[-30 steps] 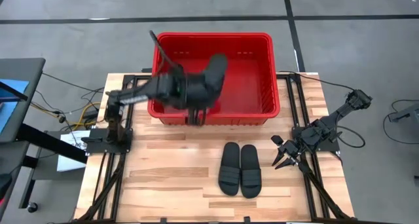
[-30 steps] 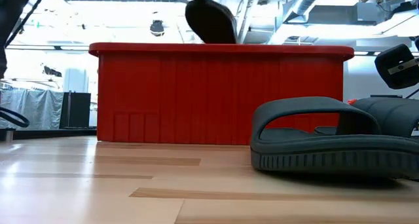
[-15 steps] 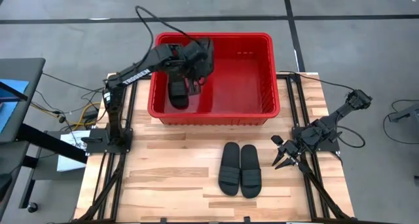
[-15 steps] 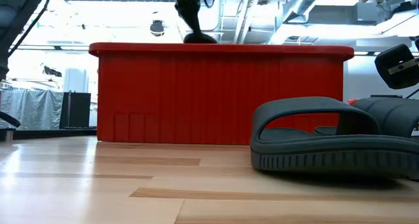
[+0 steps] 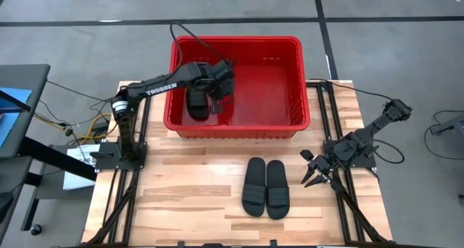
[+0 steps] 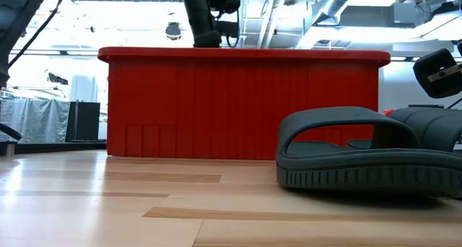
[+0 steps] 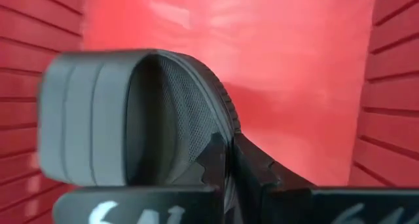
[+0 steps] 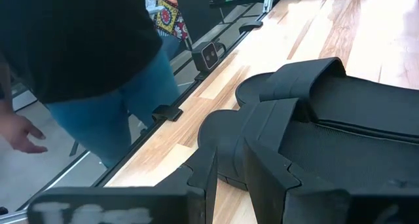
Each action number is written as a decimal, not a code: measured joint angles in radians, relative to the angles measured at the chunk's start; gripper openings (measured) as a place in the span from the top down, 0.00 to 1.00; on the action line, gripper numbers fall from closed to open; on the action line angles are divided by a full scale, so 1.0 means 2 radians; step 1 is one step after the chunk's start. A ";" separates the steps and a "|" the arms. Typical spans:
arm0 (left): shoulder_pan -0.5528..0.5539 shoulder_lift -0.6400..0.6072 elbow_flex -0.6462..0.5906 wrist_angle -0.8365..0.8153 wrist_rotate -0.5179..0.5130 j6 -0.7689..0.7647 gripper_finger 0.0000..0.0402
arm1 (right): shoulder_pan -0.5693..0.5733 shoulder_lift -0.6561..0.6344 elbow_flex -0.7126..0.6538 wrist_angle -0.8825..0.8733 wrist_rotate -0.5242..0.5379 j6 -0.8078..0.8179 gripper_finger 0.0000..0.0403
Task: Pick and place slides into bin
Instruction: Put the left black slide into the red bin
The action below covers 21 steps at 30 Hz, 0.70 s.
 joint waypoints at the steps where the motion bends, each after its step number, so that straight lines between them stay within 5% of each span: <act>1: 0.000 -0.002 -0.013 0.008 0.002 0.000 1.00 | 0.000 0.000 0.000 0.000 0.000 0.000 0.84; 11: 0.001 -0.045 -0.147 0.103 -0.013 -0.011 1.00 | 0.000 0.000 0.000 0.000 0.000 0.000 0.84; 21: 0.001 -0.063 -0.217 0.178 -0.022 -0.026 1.00 | 0.000 0.000 0.000 0.000 0.000 0.000 0.84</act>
